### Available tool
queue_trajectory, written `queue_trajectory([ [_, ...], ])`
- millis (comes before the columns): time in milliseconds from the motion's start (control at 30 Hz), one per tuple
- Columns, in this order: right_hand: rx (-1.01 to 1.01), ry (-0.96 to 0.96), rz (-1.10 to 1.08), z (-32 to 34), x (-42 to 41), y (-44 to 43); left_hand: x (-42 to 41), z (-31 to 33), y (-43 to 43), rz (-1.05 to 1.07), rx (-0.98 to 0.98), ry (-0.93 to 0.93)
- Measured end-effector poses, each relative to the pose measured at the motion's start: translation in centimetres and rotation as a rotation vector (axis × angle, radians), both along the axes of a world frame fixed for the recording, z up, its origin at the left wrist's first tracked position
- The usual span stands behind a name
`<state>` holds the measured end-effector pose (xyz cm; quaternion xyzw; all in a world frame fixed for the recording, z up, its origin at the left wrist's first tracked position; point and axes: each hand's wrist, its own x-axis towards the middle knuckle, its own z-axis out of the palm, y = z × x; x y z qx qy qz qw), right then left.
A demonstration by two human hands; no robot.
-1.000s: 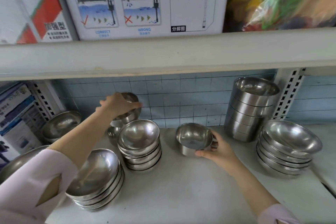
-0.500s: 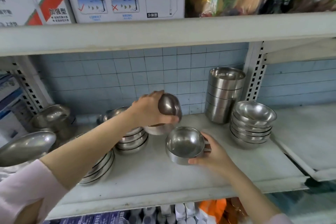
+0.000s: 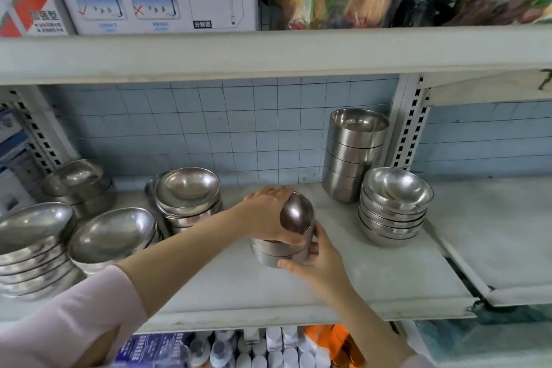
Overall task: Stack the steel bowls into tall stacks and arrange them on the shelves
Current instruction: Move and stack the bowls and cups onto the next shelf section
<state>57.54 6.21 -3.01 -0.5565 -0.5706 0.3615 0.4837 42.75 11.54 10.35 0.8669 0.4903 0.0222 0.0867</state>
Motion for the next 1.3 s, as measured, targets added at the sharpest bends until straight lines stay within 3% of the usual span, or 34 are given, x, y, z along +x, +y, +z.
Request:
queue_trajectory([
  [300,0.053,-0.061,-0.005,-0.1,-0.3,-0.1,-0.2,0.4,0.1,-0.029,-0.126,0.08],
  [400,0.041,-0.064,-0.036,0.0,-0.7,-0.3,-1.7,0.2,0.4,-0.008,-0.155,0.007],
  [733,0.029,0.052,-0.25,0.2,-6.5,0.2,-15.2,5.9,4.1,0.188,0.028,-0.12],
  [1000,0.088,0.073,-0.47,-0.5,-11.8,0.9,-23.9,5.8,7.1,0.231,-0.043,0.024],
  [1300,0.027,-0.001,-0.539,-0.6,-12.9,1.0,-29.5,4.3,12.3,0.183,-0.228,0.163],
])
